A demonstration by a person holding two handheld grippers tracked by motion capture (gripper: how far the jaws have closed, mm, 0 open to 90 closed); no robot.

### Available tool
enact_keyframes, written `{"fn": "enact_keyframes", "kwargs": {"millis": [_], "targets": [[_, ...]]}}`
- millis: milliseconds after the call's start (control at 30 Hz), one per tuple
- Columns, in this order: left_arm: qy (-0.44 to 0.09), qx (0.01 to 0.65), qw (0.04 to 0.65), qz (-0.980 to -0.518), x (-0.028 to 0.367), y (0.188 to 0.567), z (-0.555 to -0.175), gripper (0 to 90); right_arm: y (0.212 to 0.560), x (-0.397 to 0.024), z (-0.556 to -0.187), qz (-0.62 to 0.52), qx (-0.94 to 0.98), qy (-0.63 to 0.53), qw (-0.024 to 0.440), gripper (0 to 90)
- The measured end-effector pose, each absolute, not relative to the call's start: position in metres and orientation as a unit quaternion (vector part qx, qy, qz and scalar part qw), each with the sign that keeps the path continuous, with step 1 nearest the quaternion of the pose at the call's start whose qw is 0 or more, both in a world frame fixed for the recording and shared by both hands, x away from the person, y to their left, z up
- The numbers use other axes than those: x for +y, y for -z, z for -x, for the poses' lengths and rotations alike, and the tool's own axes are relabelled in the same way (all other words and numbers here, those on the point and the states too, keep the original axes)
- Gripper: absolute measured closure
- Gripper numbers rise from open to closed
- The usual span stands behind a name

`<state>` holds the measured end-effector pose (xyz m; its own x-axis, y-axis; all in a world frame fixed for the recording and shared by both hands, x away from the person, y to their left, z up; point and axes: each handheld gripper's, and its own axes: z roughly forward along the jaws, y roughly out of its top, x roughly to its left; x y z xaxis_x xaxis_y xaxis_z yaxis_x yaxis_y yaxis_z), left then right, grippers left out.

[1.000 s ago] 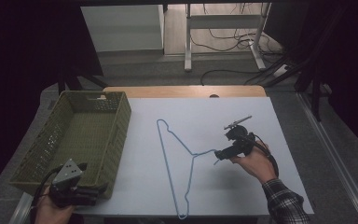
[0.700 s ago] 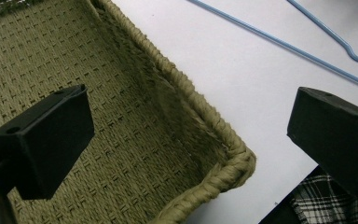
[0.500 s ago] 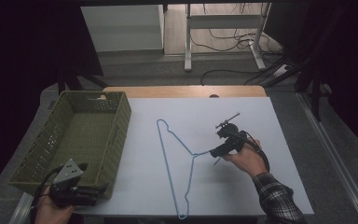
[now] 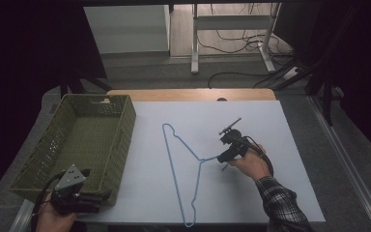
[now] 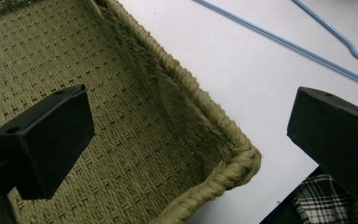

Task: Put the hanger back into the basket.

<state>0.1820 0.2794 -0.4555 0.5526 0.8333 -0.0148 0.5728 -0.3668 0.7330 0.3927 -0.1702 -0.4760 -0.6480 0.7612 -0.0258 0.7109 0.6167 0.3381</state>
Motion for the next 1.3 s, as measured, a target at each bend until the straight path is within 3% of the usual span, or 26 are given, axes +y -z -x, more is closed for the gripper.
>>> {"fn": "enact_keyframes", "kwargs": {"millis": [633, 1000, 1167, 1300], "targets": [[-0.184, 0.437, 0.356, -0.806, 0.28, 0.456, -0.182, 0.6, 0.496, -0.165, -0.401, -0.419, 0.898, -0.113, 0.068, 47.7], [-0.185, 0.435, 0.355, -0.806, 0.28, 0.455, -0.181, 0.6, 0.494, -0.159, -0.401, -0.434, 0.893, -0.095, 0.066, 68.9], [-0.185, 0.434, 0.356, -0.807, 0.279, 0.455, -0.181, 0.7, 0.494, -0.159, -0.401, -0.448, 0.887, -0.093, 0.06, 83.8], [-0.185, 0.434, 0.357, -0.806, 0.279, 0.455, -0.181, 0.7, 0.493, -0.158, -0.4, -0.447, 0.888, -0.09, 0.066, 85.9]]}}
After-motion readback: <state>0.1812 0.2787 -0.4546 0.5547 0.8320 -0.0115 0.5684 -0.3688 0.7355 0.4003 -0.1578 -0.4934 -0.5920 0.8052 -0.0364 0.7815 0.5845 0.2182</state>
